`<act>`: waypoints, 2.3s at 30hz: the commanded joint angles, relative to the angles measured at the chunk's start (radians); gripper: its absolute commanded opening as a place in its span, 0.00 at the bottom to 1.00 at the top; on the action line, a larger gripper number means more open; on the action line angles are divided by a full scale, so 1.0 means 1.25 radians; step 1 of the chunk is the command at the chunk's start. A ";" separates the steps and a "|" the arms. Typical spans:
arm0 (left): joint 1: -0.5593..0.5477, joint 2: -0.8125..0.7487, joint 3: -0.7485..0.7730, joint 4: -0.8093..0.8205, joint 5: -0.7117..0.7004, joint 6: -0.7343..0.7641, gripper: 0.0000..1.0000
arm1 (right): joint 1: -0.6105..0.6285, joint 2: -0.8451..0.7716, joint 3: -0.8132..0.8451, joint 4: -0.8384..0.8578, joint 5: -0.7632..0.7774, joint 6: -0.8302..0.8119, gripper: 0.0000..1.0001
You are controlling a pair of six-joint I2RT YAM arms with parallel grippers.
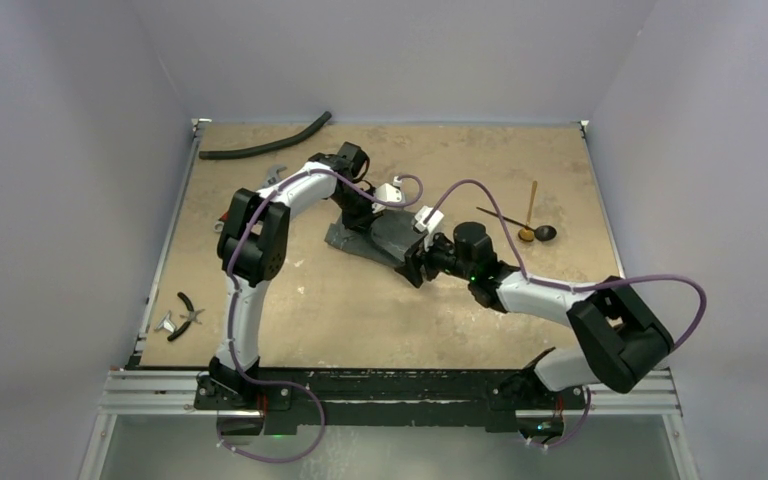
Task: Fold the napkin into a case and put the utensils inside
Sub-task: Fold the lower triangle-folded napkin at the center of the board.
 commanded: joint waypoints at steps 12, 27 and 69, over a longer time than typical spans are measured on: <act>0.006 0.038 0.024 -0.072 0.021 0.011 0.00 | 0.063 0.013 0.149 -0.221 0.182 -0.124 0.73; 0.022 0.054 0.050 -0.092 0.065 -0.009 0.00 | 0.087 0.122 0.166 -0.255 0.258 -0.233 0.74; -0.015 0.051 0.122 0.171 0.076 -0.247 0.55 | -0.038 0.244 0.310 -0.307 0.153 -0.089 0.54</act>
